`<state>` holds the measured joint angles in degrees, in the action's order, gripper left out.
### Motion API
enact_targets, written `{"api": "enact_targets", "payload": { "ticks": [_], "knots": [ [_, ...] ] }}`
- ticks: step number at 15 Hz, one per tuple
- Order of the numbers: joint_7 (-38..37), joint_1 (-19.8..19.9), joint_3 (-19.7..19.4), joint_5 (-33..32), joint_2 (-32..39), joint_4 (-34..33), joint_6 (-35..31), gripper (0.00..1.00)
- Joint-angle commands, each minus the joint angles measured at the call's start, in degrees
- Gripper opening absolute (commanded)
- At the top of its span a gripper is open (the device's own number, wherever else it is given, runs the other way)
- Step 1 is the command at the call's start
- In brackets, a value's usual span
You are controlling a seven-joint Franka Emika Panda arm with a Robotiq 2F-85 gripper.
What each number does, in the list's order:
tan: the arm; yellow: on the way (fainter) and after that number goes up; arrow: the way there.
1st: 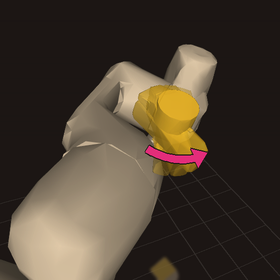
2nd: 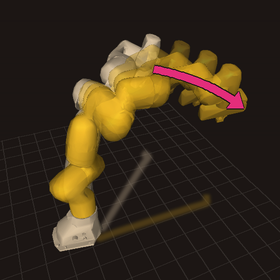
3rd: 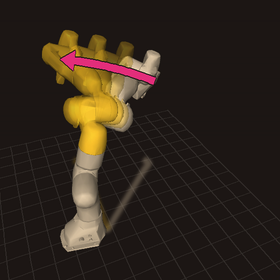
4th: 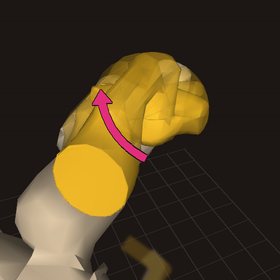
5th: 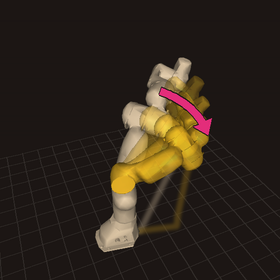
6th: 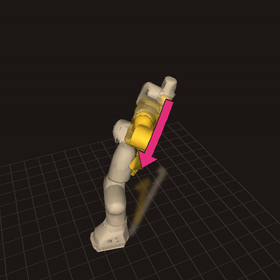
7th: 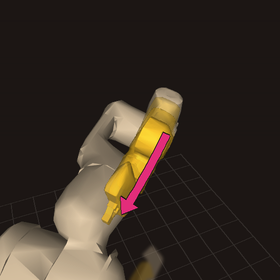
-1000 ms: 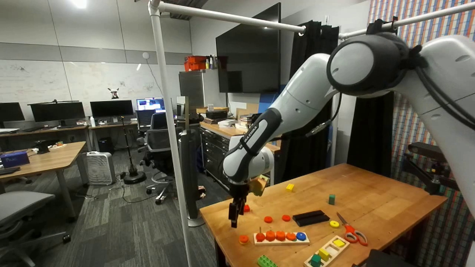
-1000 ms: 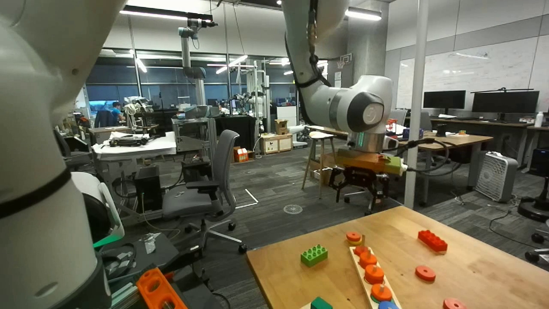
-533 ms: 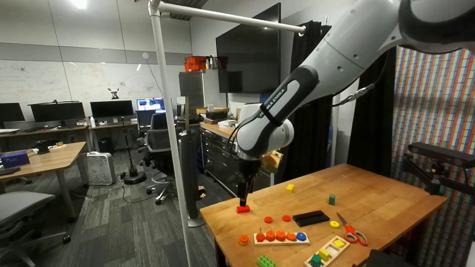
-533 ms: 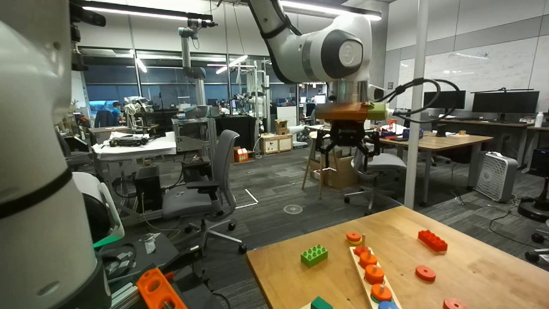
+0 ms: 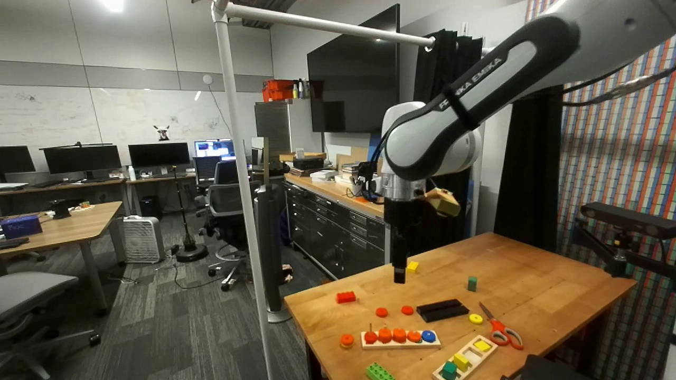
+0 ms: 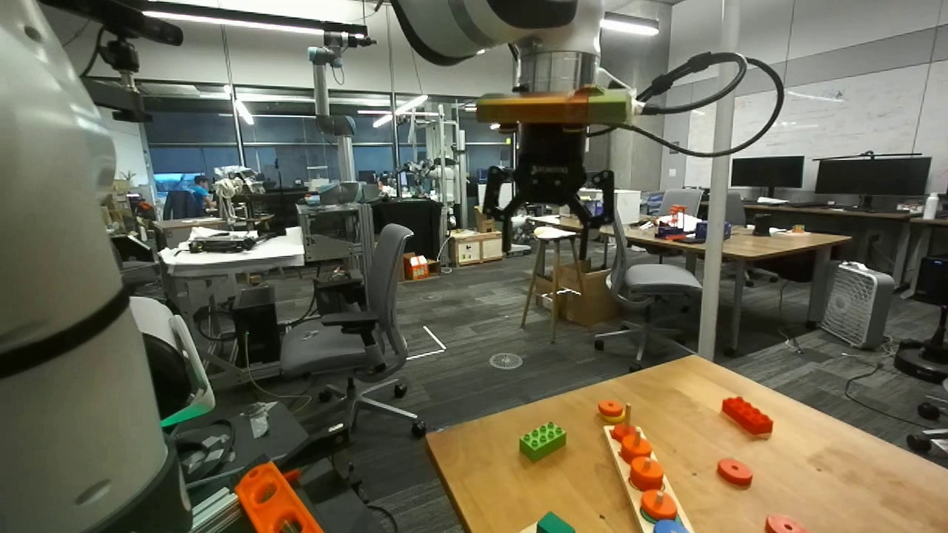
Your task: Put an orange circle from the wooden object.
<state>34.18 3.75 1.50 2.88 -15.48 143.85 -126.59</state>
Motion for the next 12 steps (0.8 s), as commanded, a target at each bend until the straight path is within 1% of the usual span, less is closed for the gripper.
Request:
{"api": "enact_targets", "payload": {
  "ticks": [1, 3, 5, 6, 7, 9, 12],
  "knots": [
    [8.35, -4.69, -4.96, 2.70, -14.43, 6.13, 13.09, 1.00],
    [9.13, -6.17, -6.04, 2.08, -21.02, 7.41, 20.99, 1.00],
    [7.39, -7.01, -6.42, 2.22, -27.59, 8.27, 27.40, 1.00],
    [6.99, -6.92, -6.60, 0.44, -19.50, 5.62, 23.52, 1.00],
    [6.88, -7.38, -6.76, 0.39, -22.58, 6.20, 25.75, 1.00],
    [6.75, -7.74, -6.92, 0.29, -26.45, 7.46, 27.04, 1.00],
    [6.72, -7.76, -7.03, 0.27, -27.29, 8.32, 27.09, 1.00]
  ]
}}
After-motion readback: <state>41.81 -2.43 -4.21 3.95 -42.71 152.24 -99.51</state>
